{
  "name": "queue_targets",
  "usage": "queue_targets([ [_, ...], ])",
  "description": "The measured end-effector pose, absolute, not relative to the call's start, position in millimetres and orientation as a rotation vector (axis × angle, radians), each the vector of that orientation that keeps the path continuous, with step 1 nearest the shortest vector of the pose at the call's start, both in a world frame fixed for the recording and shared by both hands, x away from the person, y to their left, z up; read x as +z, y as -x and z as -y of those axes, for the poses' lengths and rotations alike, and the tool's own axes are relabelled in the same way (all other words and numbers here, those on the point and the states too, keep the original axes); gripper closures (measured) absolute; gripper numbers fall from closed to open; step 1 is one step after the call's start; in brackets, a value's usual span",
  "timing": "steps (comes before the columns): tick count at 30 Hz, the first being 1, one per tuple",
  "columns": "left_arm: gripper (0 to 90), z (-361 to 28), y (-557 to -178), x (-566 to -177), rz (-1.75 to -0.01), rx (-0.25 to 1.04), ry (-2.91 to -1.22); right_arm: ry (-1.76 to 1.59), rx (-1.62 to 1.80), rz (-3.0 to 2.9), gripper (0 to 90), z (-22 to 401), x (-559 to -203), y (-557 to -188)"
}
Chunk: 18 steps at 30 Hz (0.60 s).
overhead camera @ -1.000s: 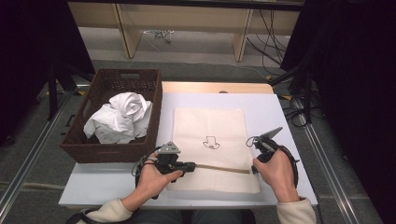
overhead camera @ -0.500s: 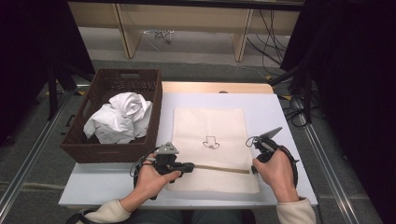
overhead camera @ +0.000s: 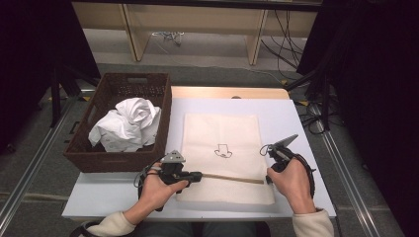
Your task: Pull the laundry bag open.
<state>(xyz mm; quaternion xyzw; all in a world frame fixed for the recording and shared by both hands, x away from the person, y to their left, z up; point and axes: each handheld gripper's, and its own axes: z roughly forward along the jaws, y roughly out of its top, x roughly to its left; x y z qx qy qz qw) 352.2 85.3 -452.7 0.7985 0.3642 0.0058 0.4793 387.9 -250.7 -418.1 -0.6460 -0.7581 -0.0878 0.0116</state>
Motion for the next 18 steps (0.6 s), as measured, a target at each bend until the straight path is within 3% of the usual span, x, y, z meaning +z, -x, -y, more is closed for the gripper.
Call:
queue_targets([
  [18,86.6,-96.9,-351.4,-454.5,-0.91,0.01,-1.94,2.006,-0.277,2.379,84.2,251.0,-419.7,-388.6],
])
